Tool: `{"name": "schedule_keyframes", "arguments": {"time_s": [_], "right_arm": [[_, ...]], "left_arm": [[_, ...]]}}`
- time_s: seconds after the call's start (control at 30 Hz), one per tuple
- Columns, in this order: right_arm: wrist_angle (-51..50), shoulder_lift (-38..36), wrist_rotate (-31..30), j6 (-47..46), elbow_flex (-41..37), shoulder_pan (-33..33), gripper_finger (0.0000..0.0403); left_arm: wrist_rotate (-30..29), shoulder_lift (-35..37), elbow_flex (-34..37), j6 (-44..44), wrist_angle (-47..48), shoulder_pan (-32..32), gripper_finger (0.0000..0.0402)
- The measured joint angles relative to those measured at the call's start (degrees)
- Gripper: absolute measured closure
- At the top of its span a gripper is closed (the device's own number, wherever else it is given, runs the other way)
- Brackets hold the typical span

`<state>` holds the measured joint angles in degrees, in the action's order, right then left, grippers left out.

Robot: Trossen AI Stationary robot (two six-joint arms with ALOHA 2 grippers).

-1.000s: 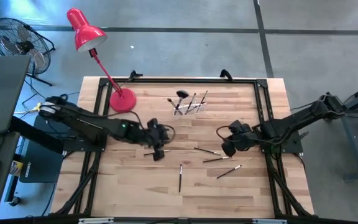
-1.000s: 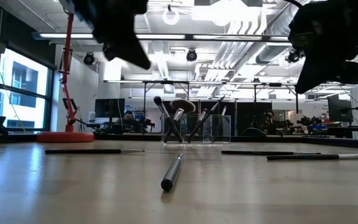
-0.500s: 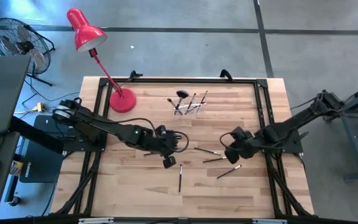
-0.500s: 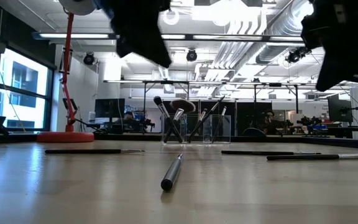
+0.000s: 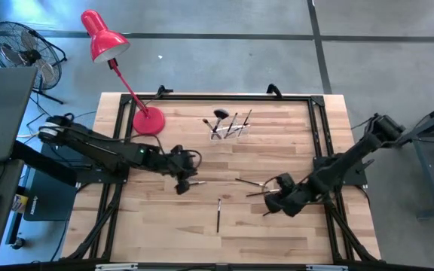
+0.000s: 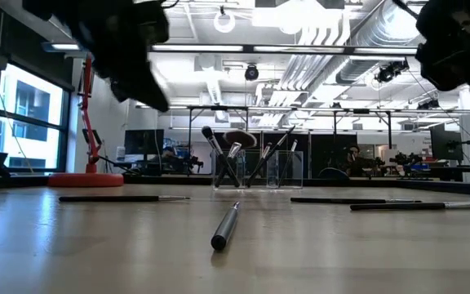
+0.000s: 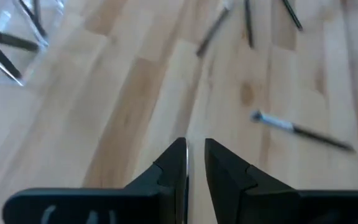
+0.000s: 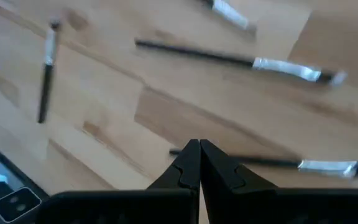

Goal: Put items in baskets/containers
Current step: Adjust the eyeshadow brush on the table

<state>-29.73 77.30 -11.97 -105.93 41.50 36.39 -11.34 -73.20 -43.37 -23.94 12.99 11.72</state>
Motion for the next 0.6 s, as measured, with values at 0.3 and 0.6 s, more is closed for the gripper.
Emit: {"name": "schedule_keyframes", "arguments": {"time_s": [0.3,0.6], "right_arm": [[-22.0,12.3,14.3,-8.7,14.1,-0.8,0.0403],[-26.1,18.2,19.7,-11.4,13.1,-0.7,0.0403]], "left_arm": [[10.2,7.1,3.1,12.6,3.8,-2.4,0.0346],[17.4,7.2,3.1,19.4,5.9,-2.4,0.0346]]}}
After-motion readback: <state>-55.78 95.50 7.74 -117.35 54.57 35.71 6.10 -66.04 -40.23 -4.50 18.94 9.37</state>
